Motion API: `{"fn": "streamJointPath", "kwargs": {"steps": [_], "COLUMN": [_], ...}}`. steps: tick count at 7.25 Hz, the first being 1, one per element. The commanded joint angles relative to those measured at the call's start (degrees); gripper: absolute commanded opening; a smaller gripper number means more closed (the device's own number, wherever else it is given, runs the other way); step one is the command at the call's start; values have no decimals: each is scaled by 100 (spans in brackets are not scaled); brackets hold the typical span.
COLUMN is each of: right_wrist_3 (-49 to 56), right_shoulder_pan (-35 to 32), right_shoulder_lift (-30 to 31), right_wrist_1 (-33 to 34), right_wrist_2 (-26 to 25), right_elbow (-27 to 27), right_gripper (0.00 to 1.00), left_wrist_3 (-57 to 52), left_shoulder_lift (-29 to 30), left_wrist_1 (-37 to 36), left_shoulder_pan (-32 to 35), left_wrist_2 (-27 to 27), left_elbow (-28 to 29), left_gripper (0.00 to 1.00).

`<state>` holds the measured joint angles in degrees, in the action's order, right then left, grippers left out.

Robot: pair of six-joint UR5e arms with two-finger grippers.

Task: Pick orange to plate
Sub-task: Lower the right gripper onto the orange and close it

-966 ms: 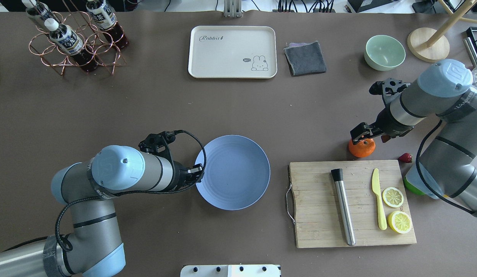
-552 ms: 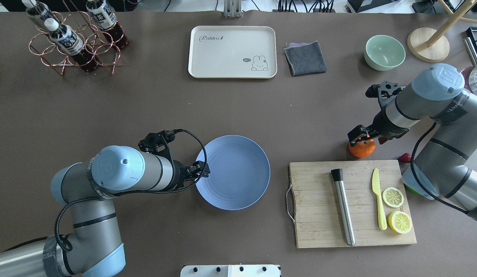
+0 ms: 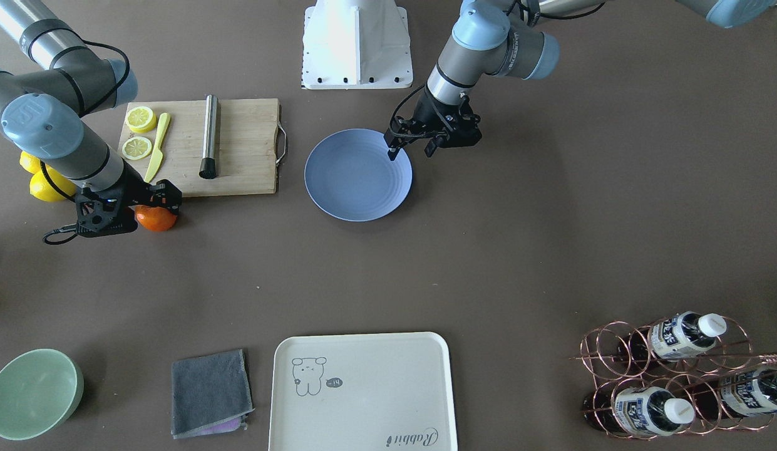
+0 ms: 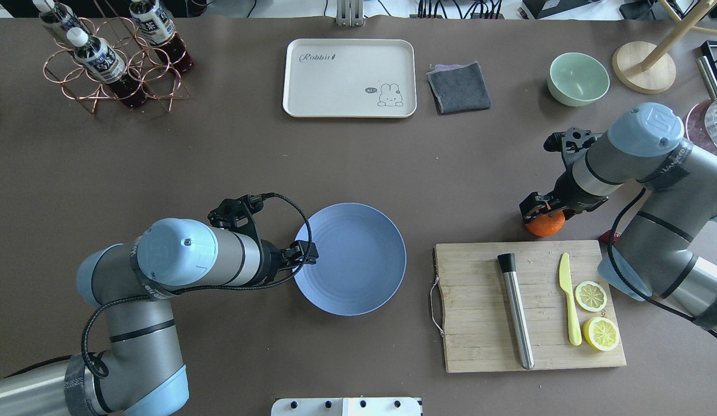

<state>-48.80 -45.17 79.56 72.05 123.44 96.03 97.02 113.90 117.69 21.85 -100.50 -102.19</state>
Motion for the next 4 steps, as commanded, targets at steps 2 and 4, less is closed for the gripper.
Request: {"fn": "streamJointPath", "kwargs": {"steps": [2,4], "right_wrist_3": [-104,-191], "right_shoulder_pan": [17,-106], "right_shoulder_lift": [-45,-45], "right_wrist_1": [-42,341], "right_wrist_2": [30,144], "right_elbow": [56,868], "right_gripper": [0,0], "left_wrist_3": [10,1], "left_shoulder_lift": [0,0], "left_wrist_1": [0,0], "left_shoulder_pan": [-5,3], "left_wrist_2": [119,119], "left_elbow": [-12,-64], "left_gripper": [96,96]}}
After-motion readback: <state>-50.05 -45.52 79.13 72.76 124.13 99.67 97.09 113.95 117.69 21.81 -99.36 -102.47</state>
